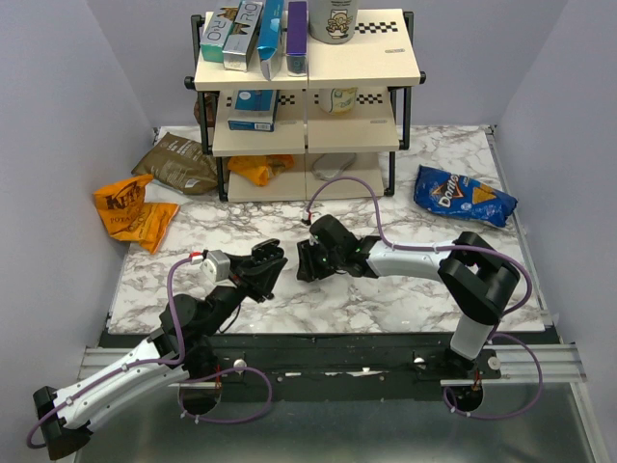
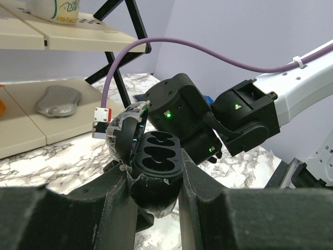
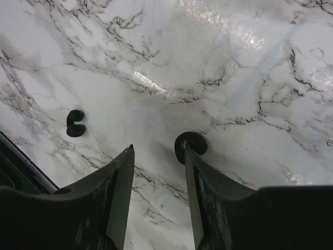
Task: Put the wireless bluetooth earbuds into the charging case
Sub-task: Pick up the earbud from the center of the board.
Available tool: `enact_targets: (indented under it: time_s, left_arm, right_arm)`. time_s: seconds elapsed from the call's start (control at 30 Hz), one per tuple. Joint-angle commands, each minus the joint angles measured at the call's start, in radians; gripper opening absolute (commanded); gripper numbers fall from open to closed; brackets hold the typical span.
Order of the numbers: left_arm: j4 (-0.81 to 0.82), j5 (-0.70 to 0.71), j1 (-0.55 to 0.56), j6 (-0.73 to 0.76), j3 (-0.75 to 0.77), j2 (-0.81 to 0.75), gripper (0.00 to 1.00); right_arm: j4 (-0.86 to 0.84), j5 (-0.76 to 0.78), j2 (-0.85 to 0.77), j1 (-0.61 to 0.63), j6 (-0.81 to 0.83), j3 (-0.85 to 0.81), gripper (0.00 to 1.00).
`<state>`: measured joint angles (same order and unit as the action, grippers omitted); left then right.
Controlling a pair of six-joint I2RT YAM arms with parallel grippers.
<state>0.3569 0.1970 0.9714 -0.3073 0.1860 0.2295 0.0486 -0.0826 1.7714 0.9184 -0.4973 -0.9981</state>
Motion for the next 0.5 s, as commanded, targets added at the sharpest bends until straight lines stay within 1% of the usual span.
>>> enact_targets:
  time_s: [0.0, 0.17, 0.47]
  left_arm:
    - [0.001, 0.021, 0.009, -0.004, -0.008, 0.002, 0.00]
    - [0.002, 0.022, 0.010, -0.007, -0.007, 0.004, 0.00]
    - [-0.001, 0.021, 0.010, -0.007, -0.006, 0.005, 0.00]
  right_arm:
    - [0.071, 0.080, 0.025, 0.002, 0.005, 0.012, 0.51]
    - [0.086, 0.125, 0.017, 0.002, 0.005, 0.015, 0.49]
    - [0.096, 0.142, 0.016, 0.000, 0.000, 0.032, 0.49]
